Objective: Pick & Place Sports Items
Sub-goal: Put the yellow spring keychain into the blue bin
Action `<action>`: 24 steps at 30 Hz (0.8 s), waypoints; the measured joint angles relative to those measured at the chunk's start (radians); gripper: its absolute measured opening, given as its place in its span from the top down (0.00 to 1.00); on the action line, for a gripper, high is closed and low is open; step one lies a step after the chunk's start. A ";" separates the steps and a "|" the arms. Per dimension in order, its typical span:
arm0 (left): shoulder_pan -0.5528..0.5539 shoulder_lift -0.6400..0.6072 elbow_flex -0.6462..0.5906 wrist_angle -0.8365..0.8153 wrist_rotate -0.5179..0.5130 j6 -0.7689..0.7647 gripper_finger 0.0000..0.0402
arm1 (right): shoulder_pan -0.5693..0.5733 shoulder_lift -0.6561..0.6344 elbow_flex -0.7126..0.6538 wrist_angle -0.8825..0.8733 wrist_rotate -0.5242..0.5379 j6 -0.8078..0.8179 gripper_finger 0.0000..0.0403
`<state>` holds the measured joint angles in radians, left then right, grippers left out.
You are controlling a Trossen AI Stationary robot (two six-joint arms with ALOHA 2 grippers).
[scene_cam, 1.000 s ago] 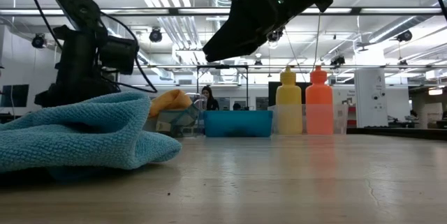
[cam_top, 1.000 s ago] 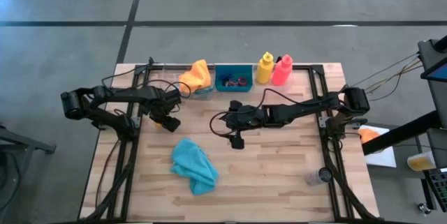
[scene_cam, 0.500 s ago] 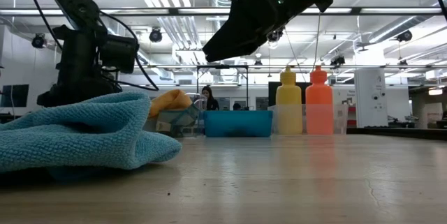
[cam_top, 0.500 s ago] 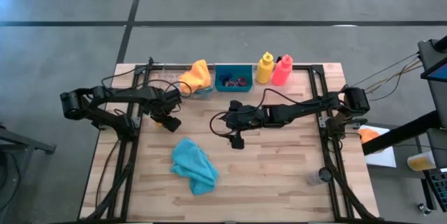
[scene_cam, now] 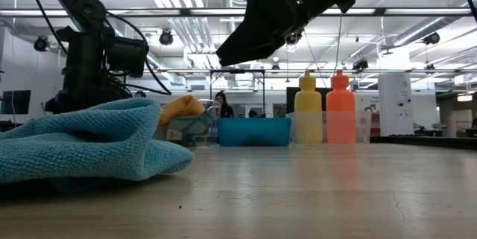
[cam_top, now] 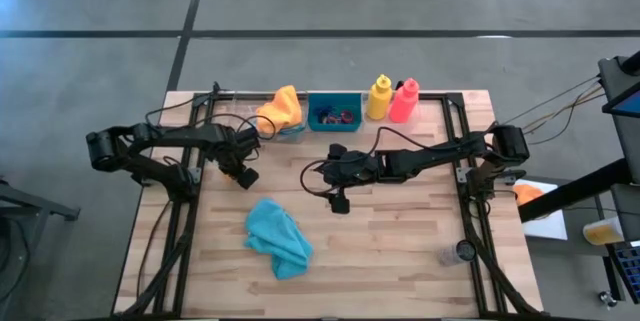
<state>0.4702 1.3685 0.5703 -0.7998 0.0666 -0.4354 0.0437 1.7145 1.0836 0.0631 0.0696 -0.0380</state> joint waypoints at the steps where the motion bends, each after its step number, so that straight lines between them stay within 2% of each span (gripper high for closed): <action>1: -0.001 -0.001 0.004 -0.002 0.000 0.009 0.97 | 0.000 0.000 0.000 0.000 0.000 0.000 0.16; 7: -0.031 -0.070 0.075 0.019 -0.003 0.048 0.99 | 0.002 0.000 0.000 0.001 -0.018 0.005 0.16; 12: -0.079 -0.173 0.177 0.019 0.001 0.091 0.99 | 0.008 0.000 0.000 0.029 -0.142 0.005 0.16; 15: -0.121 -0.236 0.228 0.041 0.016 0.133 0.99 | 0.012 0.000 0.000 0.052 -0.179 0.004 0.16; 19: -0.183 -0.307 0.252 0.158 0.089 0.156 0.99 | 0.019 0.000 0.000 0.101 -0.180 -0.004 0.16; 24: -0.266 -0.352 0.209 0.410 0.303 0.175 1.00 | 0.020 0.000 0.000 0.198 -0.167 -0.022 0.16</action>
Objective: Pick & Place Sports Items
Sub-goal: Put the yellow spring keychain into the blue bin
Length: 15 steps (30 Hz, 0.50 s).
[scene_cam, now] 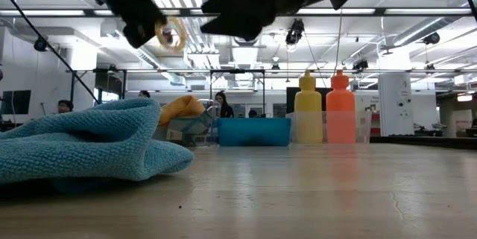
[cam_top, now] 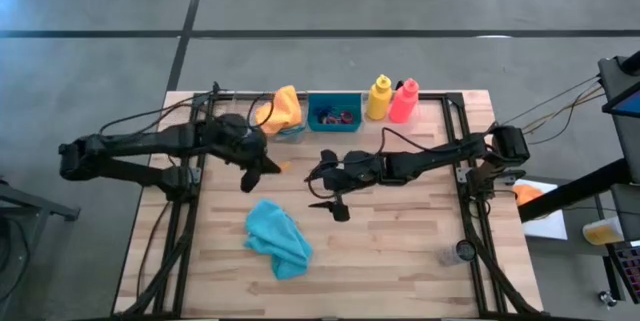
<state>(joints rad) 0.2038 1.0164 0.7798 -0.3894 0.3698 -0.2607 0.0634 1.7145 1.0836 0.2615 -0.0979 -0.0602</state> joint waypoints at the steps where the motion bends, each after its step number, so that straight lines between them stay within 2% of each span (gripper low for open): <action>1: -0.017 0.001 -0.011 0.046 0.036 0.000 1.00 | 0.000 0.000 0.000 0.022 0.015 -0.006 0.16; 3: -0.050 0.005 -0.028 0.120 0.081 0.000 1.00 | 0.000 0.000 0.000 0.059 0.067 -0.027 0.16; 6: -0.091 0.017 -0.043 0.172 0.095 0.000 1.00 | 0.000 0.000 0.002 0.093 0.128 -0.051 0.16; 15: -0.115 0.054 -0.051 0.242 0.094 0.062 1.00 | 0.000 0.000 0.005 0.130 0.124 -0.050 0.16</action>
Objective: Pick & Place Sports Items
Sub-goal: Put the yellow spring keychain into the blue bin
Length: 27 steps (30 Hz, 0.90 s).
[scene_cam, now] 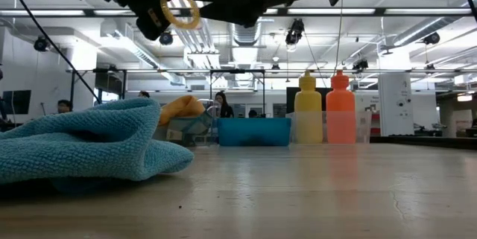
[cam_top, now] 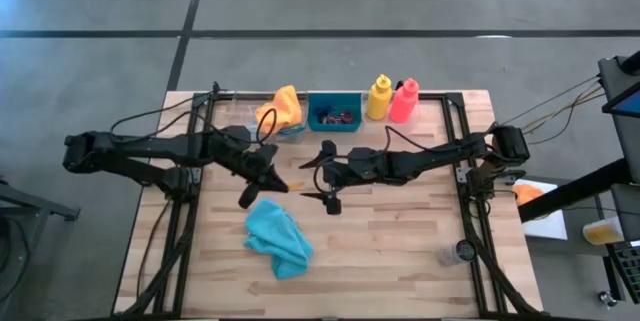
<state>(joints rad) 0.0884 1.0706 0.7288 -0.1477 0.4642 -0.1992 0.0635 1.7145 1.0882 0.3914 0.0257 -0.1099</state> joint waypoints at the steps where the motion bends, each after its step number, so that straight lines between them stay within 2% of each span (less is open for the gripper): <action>1: 0.001 0.000 0.000 0.002 0.000 0.010 1.00 | 0.000 0.000 0.000 0.000 -0.001 0.001 0.16; 5: 0.001 0.008 0.000 0.026 -0.002 0.035 1.00 | 0.002 0.000 0.000 -0.003 -0.004 0.005 0.18; 9: 0.001 0.007 0.001 0.046 -0.003 0.037 1.00 | 0.005 0.000 0.000 -0.011 -0.006 0.020 0.30; 12: 0.002 0.007 0.001 0.047 -0.003 0.047 1.00 | 0.004 0.000 0.000 -0.012 -0.007 0.024 0.45; 20: 0.002 0.012 0.001 0.054 -0.003 0.053 1.00 | 0.004 0.000 0.000 -0.015 -0.007 0.017 0.93; 27: 0.002 0.012 0.001 0.055 -0.003 0.036 1.00 | 0.005 0.000 0.000 -0.022 -0.006 0.042 0.96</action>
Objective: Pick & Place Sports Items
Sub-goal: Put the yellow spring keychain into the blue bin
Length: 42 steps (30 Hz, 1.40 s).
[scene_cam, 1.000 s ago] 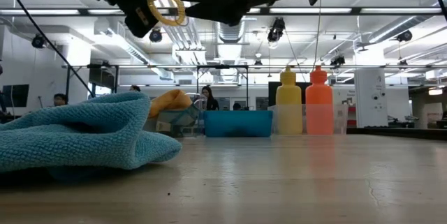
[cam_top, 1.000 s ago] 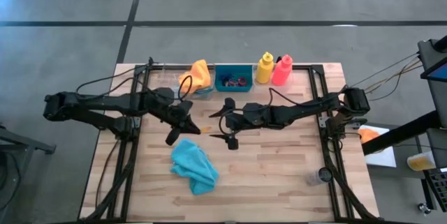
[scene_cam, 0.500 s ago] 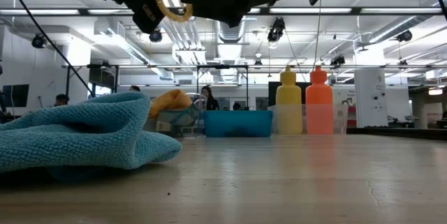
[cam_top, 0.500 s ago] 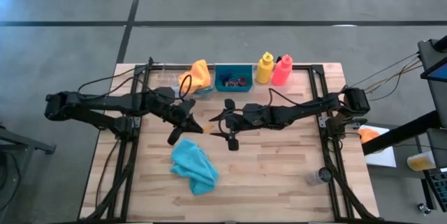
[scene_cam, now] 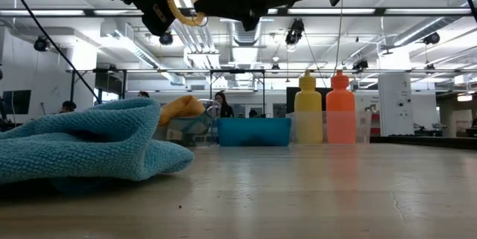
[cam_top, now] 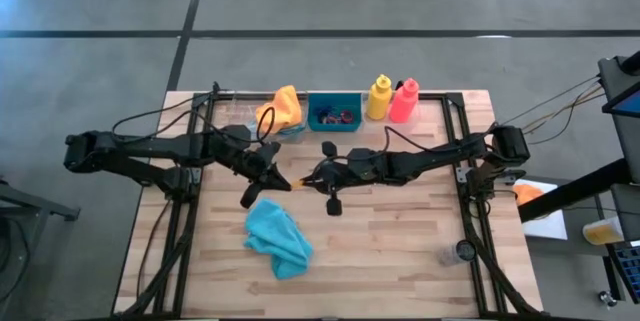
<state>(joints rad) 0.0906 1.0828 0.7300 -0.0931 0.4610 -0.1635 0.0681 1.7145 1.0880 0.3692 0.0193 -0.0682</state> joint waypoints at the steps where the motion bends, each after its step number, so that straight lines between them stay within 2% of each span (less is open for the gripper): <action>1: 0.000 0.000 0.000 -0.001 0.000 -0.001 1.00 | 0.001 0.000 0.000 -0.003 0.000 0.012 0.97; 15: 0.002 0.000 0.000 -0.008 -0.027 -0.002 1.00 | 0.004 0.000 0.000 -0.033 0.008 0.039 0.97; 18: 0.002 0.000 0.000 -0.008 -0.027 -0.002 0.97 | 0.004 0.000 0.000 -0.026 0.008 0.040 0.97; 23: 0.002 0.000 0.000 -0.008 -0.052 -0.001 0.87 | 0.004 0.000 0.000 -0.018 0.010 0.043 0.97; 29: 0.002 0.000 0.000 -0.008 -0.154 -0.043 0.77 | 0.004 0.000 0.000 -0.025 0.010 0.055 0.97; 32: 0.002 0.000 0.000 -0.008 -0.167 -0.038 0.71 | 0.004 0.000 0.000 -0.028 0.010 0.054 0.97; 35: 0.001 0.000 0.000 -0.006 -0.168 -0.024 0.63 | 0.004 0.000 0.000 -0.047 0.010 0.053 0.97; 42: 0.000 0.000 0.000 -0.012 -0.245 0.029 0.39 | -0.009 -0.001 0.001 -0.115 0.009 0.055 0.97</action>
<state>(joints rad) 0.0906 1.0828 0.7300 -0.1051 0.2163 -0.1348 0.0588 1.7139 1.0885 0.2539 0.0284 -0.0136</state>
